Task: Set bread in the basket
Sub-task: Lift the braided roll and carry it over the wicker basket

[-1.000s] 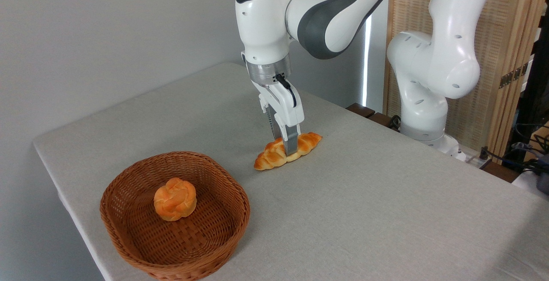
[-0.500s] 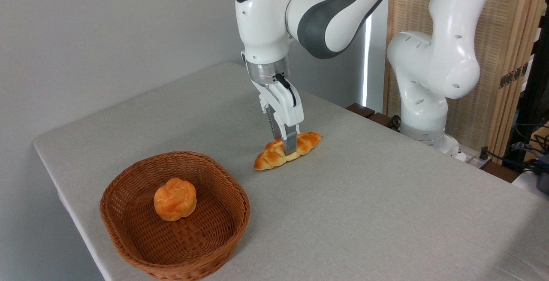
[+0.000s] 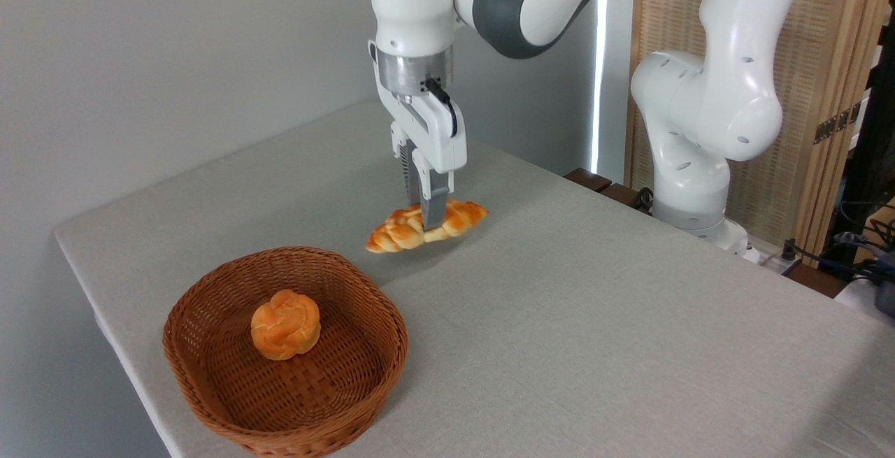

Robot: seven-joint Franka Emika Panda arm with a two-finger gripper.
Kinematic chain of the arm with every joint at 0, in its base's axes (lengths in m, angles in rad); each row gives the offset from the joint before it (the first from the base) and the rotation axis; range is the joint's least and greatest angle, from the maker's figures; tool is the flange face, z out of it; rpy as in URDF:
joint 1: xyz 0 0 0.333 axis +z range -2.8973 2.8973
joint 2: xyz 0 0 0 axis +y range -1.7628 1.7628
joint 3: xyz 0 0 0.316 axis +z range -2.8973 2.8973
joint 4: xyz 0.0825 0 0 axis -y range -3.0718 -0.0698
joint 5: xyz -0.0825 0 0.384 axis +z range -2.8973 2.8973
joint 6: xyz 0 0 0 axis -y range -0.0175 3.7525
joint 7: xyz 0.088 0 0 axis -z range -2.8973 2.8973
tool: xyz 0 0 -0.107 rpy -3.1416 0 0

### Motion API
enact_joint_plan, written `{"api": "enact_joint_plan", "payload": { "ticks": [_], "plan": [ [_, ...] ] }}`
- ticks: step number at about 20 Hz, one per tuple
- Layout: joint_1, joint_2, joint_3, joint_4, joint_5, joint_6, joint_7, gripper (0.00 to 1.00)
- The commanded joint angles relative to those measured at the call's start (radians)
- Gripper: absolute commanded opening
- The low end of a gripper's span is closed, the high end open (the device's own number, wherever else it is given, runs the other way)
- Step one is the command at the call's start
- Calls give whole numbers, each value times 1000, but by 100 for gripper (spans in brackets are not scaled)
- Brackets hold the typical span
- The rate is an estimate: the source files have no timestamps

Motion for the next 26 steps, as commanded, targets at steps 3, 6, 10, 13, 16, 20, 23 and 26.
{"api": "enact_joint_plan", "payload": {
  "ticks": [3, 6, 10, 13, 16, 20, 23, 26],
  "plan": [
    [-14, 89, 87, 233, -7, -108, 5, 39],
    [-12, 192, 110, 389, -49, -151, 5, 39],
    [0, 354, 133, 564, -81, -149, 3, 39],
    [6, 478, 147, 679, -90, -149, 0, 39],
    [6, 543, 176, 721, -87, -140, 12, 38],
    [11, 560, 199, 719, -78, -119, 28, 38],
    [46, 574, 194, 718, -76, -114, 43, 38],
    [48, 589, 194, 716, -70, -114, 52, 39]
  ]
}}
